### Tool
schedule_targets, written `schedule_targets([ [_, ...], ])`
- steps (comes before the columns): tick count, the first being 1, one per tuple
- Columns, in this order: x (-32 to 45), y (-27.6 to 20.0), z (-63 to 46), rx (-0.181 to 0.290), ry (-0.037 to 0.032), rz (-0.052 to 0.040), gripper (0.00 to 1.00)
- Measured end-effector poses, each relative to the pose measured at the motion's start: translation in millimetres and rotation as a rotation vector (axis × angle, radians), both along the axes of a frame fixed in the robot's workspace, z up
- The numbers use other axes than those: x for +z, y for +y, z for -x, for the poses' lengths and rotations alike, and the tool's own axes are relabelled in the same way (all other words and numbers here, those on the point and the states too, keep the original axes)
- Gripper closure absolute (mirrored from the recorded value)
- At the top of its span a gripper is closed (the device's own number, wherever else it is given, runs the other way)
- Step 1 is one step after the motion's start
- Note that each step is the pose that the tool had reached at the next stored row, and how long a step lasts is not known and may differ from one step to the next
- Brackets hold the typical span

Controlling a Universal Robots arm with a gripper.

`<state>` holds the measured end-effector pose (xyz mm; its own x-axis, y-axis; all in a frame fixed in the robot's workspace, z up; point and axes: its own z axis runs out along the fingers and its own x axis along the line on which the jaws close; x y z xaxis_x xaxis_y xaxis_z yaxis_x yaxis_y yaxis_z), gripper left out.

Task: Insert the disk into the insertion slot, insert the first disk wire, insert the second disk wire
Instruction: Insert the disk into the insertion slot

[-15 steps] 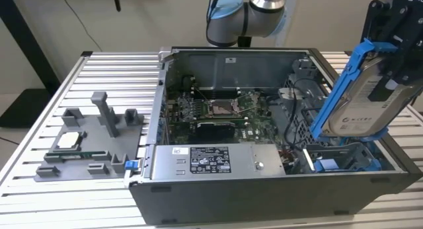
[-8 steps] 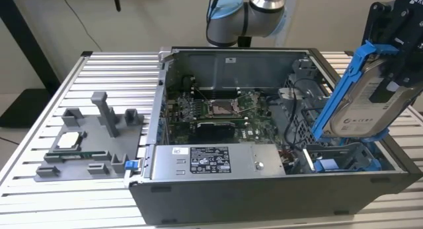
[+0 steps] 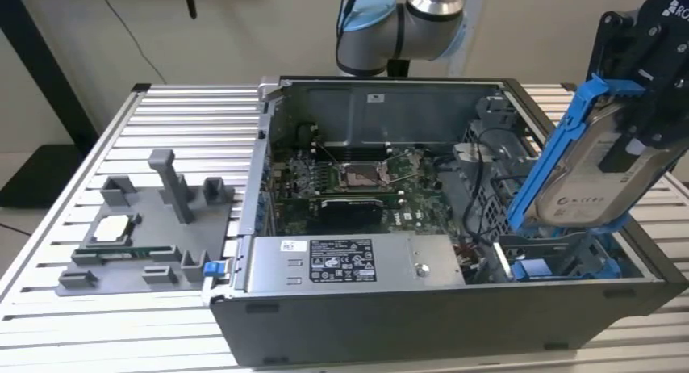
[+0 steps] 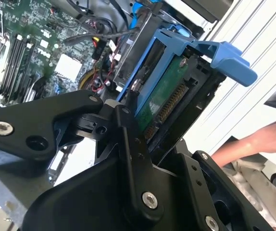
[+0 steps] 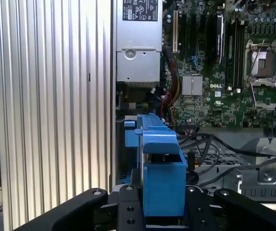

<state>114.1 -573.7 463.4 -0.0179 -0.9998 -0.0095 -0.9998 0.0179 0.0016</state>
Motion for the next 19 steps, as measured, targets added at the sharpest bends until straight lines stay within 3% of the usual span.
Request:
schedule_targets([
  [10, -7.5, 0.0, -0.8, 0.000, 0.0000, -0.0018, 1.00],
  [19, -8.0, 0.0, -0.8, 0.000, 0.0000, -0.0018, 1.00],
])
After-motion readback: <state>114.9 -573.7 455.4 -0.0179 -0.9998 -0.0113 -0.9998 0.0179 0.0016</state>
